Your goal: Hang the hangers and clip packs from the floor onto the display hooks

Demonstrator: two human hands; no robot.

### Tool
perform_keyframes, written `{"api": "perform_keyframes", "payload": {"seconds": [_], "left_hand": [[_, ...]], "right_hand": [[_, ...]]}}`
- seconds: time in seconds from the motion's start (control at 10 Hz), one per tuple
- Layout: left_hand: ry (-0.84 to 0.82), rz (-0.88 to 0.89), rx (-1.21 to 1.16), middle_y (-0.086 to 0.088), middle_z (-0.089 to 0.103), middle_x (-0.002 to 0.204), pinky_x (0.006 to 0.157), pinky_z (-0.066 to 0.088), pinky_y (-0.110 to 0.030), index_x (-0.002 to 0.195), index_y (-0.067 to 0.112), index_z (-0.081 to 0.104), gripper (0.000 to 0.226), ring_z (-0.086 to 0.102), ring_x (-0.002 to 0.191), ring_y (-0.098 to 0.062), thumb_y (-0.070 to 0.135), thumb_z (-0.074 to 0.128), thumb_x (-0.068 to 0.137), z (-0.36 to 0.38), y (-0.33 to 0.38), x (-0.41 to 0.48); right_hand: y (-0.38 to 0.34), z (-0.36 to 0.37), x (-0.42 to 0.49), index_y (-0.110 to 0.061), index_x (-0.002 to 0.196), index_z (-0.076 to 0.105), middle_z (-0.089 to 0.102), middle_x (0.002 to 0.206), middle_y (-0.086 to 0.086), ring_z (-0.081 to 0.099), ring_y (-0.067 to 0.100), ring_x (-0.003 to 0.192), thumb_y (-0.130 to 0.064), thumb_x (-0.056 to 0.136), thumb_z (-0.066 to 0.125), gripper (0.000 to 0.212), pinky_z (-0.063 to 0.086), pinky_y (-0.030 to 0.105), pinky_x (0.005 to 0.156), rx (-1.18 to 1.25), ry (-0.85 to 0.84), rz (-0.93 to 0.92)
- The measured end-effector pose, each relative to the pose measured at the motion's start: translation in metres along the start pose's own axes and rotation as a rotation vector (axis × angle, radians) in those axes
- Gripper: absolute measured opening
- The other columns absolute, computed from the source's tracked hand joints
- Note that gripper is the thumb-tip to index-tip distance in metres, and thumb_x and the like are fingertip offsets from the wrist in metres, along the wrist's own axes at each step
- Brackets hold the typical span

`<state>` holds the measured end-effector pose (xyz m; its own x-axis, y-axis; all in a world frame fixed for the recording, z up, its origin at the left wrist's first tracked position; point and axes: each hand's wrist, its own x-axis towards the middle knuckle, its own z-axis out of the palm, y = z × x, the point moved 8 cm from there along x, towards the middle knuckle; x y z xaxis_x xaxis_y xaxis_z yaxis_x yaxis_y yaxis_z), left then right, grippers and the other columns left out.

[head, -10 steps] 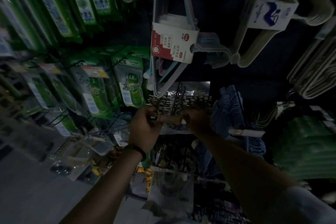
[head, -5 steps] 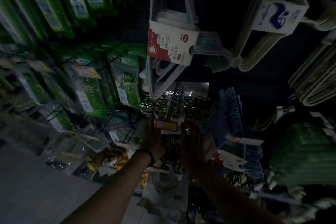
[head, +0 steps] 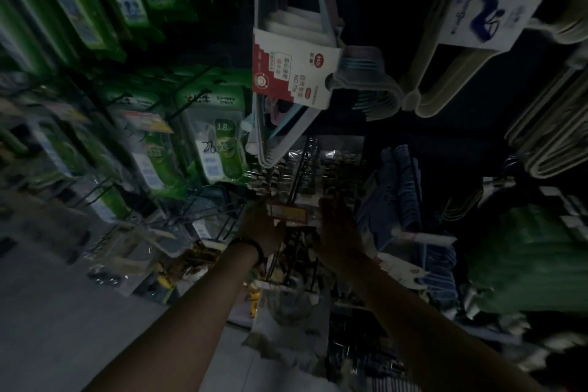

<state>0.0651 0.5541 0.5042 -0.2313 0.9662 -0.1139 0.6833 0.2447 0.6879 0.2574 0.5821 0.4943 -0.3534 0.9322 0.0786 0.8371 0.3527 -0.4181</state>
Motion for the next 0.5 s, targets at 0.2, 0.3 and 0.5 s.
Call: {"api": "perform_keyframes", "payload": {"seconds": [0.2,0.3,0.5], "left_hand": [[-0.162,0.104,0.250,-0.007,0.068,0.129,0.091,0.055,-0.038,0.130,0.021,0.069,0.031,0.066,0.114,-0.033,0.032,0.055,0.105,-0.015,0.017,-0.072],[-0.207,0.159,0.248,-0.008,0.070,0.097,0.076,0.055,-0.041,0.102,0.020,0.072,0.026,0.067,0.090,-0.031,0.035,0.051,0.107,-0.027,0.019,-0.120],[-0.170,0.259,0.059,0.010,0.071,0.101,0.081,0.056,-0.031,0.107,0.030,0.071,0.014,0.065,0.094,-0.010,0.036,0.059,0.105,-0.067,0.018,-0.217]], "right_hand": [[-0.030,-0.022,-0.059,-0.019,0.160,0.028,0.045,0.156,0.013,0.049,0.038,0.138,-0.044,0.099,0.054,0.071,0.051,0.048,0.105,0.024,0.027,0.062],[-0.052,-0.031,-0.097,-0.020,0.151,0.040,0.062,0.135,0.014,0.061,0.038,0.119,-0.045,0.100,0.054,0.059,0.057,0.045,0.089,0.038,0.059,0.041],[-0.104,-0.061,-0.178,-0.021,0.115,0.060,0.069,0.100,0.006,0.067,0.028,0.085,-0.042,0.103,0.056,0.025,0.051,0.038,0.063,0.077,0.066,0.035]]}}
